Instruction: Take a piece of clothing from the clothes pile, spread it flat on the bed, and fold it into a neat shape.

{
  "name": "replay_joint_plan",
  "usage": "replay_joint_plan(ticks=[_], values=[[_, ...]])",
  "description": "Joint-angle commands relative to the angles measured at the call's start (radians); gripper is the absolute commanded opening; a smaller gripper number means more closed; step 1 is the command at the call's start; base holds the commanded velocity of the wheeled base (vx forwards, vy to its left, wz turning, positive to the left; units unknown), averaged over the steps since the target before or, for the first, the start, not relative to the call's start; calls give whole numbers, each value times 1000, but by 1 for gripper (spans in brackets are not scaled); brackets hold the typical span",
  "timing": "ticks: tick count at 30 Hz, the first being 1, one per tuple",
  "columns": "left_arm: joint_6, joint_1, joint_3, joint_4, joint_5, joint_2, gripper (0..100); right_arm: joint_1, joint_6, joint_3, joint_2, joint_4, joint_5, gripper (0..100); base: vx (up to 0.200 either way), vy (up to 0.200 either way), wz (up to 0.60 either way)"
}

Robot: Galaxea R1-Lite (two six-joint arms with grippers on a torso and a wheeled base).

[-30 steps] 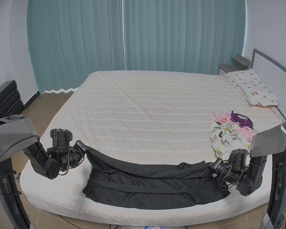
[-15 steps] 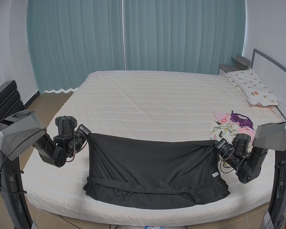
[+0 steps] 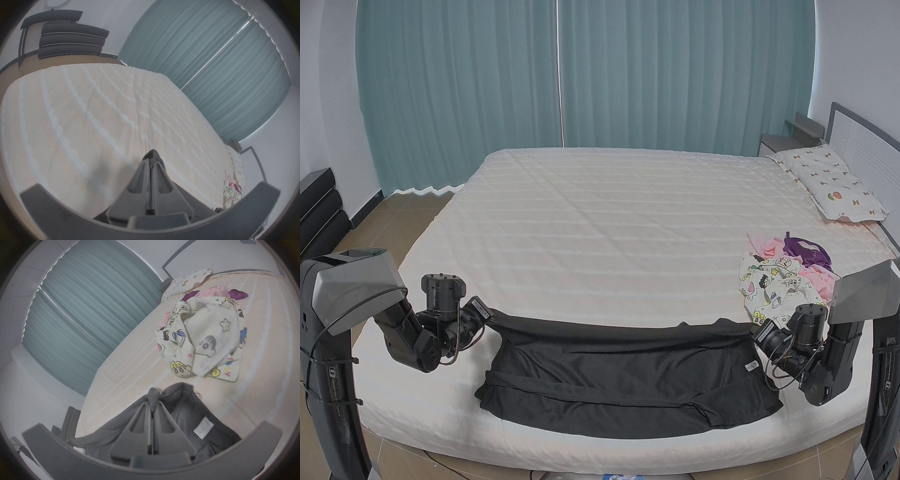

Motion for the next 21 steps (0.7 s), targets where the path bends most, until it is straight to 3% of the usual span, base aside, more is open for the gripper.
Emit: replay_joint_plan(ticks=[1, 21], values=[[36, -7, 86, 0, -4, 6, 0, 11, -25, 106, 34, -28, 15, 0, 0, 0, 0], [136, -17, 212, 0, -29, 49, 0, 22, -64, 193, 64, -30, 22, 0, 0, 0, 0]])
